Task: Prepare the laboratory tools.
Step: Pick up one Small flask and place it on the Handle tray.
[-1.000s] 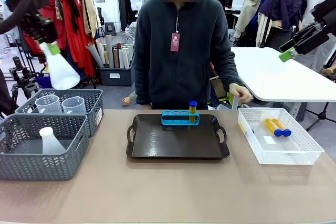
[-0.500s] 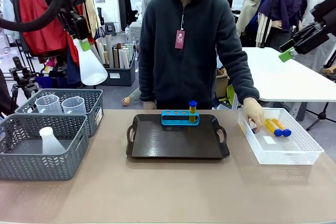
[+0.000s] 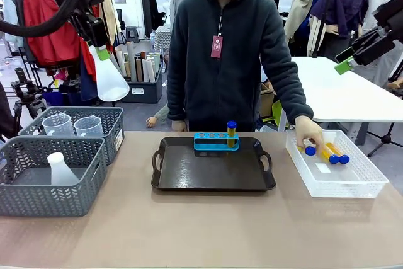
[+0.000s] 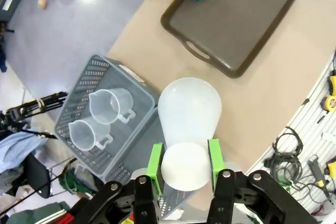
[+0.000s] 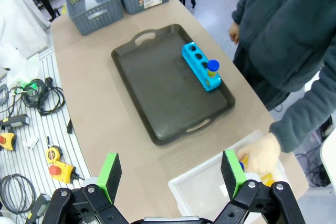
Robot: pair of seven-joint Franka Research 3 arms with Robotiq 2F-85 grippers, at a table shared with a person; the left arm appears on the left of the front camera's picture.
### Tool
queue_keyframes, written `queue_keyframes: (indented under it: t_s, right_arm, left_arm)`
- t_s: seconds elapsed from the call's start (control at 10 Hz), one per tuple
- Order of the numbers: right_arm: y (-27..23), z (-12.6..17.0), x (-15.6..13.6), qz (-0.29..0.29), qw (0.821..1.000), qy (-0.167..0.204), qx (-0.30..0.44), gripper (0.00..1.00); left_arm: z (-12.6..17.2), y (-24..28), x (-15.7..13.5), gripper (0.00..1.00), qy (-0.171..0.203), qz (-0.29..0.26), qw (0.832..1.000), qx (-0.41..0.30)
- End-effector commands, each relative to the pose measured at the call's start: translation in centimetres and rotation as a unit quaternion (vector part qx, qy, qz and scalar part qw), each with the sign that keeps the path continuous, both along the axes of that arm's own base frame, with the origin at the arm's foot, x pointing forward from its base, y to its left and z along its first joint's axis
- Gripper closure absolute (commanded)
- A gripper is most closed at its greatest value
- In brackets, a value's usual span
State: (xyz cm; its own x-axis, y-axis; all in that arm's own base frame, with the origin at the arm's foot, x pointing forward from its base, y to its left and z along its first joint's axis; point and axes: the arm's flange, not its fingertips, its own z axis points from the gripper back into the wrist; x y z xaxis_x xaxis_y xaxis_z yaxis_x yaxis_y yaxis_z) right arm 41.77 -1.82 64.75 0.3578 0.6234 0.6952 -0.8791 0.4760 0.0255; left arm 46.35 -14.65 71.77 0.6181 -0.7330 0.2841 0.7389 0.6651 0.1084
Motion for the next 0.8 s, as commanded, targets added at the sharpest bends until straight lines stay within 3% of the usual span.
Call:
queue_keyframes:
  t_s: [0.0,0.1,0.5,0.7]
  right_arm:
    - [0.1,0.1,0.0,0.003,1.0,-0.001,0.007,0.0]
    - [0.1,0.1,0.0,0.003,1.0,-0.001,0.007,0.0]
    - [0.1,0.1,0.0,0.003,1.0,-0.001,0.007,0.0]
    - [0.1,0.1,0.0,0.003,1.0,-0.001,0.007,0.0]
  left_arm:
    - [-0.1,0.2,-0.5,1.0,0.001,0.004,1.0,0.0]
    - [0.0,0.0,0.0,1.0,0.0,0.0,1.0,0.0]
    - [-4.6,-9.1,1.2,1.0,0.043,-0.128,0.991,-0.001]
    - [-7.6,-14.1,1.3,1.0,0.023,-0.157,0.987,0.0]
